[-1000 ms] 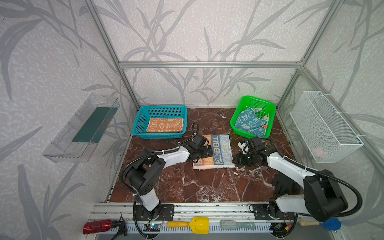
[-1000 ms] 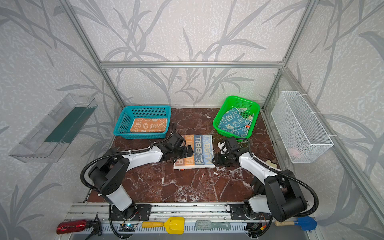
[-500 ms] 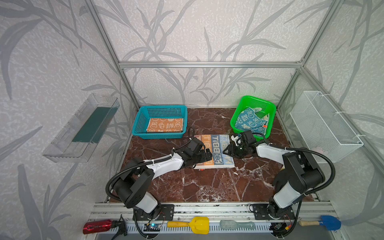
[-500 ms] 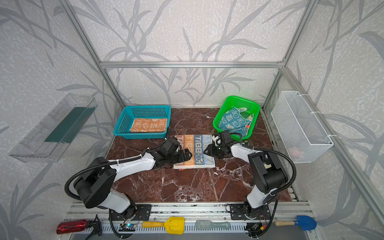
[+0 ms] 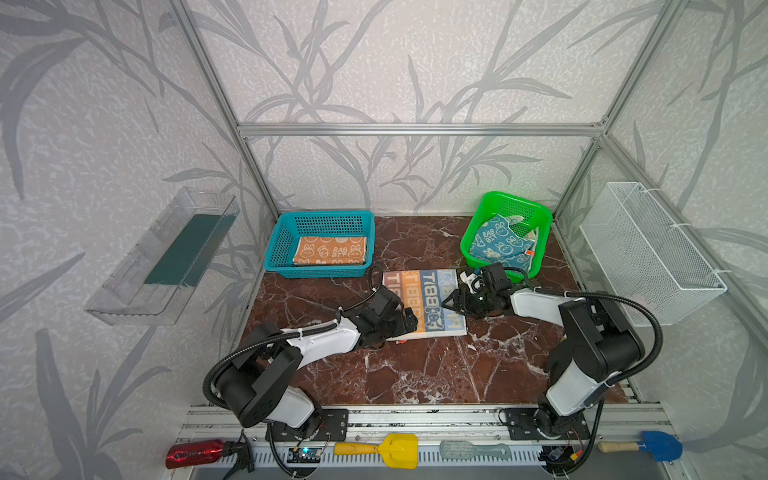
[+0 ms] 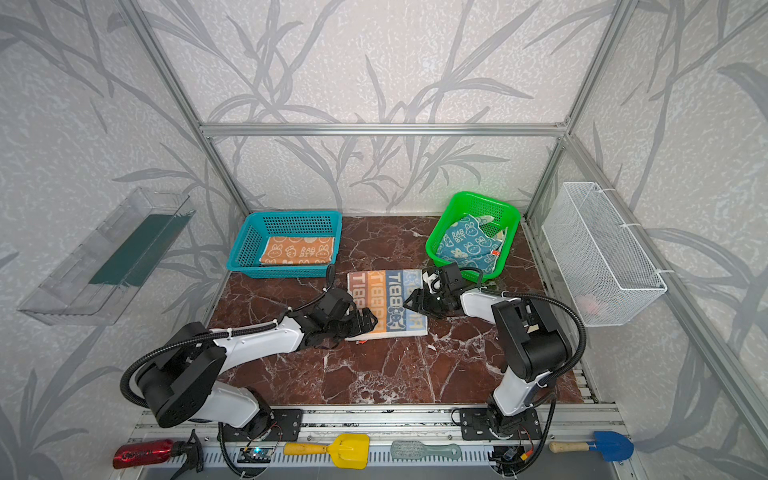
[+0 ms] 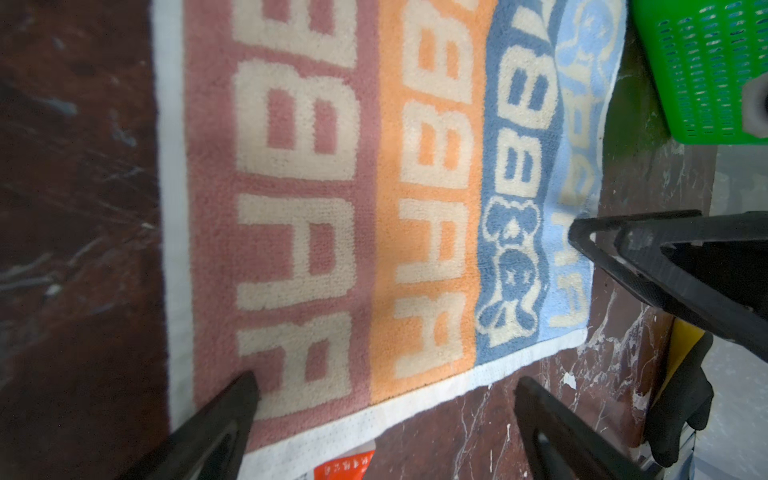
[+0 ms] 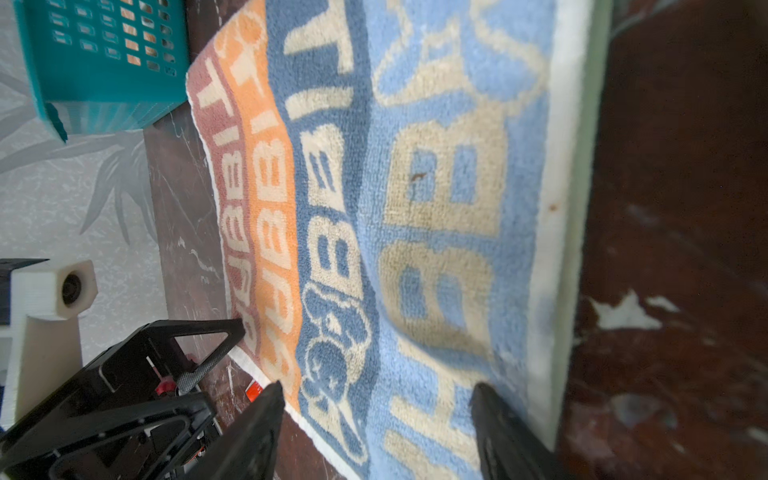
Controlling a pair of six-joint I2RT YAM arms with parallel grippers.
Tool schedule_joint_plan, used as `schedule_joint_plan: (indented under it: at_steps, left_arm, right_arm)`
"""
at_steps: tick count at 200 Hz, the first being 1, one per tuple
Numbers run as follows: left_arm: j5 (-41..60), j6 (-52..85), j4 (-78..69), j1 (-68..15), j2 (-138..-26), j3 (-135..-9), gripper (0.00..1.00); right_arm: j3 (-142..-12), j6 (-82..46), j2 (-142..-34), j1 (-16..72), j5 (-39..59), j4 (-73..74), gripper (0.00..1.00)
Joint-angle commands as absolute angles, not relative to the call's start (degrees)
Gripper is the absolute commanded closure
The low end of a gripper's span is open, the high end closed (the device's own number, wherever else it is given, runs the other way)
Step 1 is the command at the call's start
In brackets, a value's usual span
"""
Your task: Fold and stack the towels
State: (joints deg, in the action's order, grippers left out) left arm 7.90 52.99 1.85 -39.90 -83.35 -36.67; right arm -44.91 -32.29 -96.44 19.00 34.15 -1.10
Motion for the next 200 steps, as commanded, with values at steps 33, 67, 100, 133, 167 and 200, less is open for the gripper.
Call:
schedule_joint_plan:
  at_steps: [33,67,100,133,167,200]
  left_arm:
    - [3.73,47.42,11.45,-40.02,-77.5,-38.0,0.01]
    - [-4.98,39.85,11.52,-40.47,-74.73,-44.7,0.01]
    - [-2.62,39.68,1.44,-38.34,-79.1,-49.41,0.01]
    - [-0.08,41.31,-7.51,-37.05,-90.28,-55.06,0.01]
    - [1.38,42.41,-11.78,-37.0,-97.93,-55.3,0.01]
    - [1.57,44.08,-13.66,-37.11,-99.67,-50.39,0.01]
  right_arm:
    - [-45.38,-26.24,-89.59,20.99,30.27,-11.2,0.11]
    - [-55.31,-22.47,-89.28,20.44,24.77,-17.88,0.01]
    - [-64.17,-27.98,-98.81,19.08,28.77,-12.41,0.01]
    - [-72.9,-31.06,-109.05,18.98,29.01,-10.71,0.01]
    - [-76.82,-31.26,-115.12,18.84,28.12,-11.15,0.01]
    - [-76.48,-29.71,-116.63,18.81,27.26,-12.08,0.01]
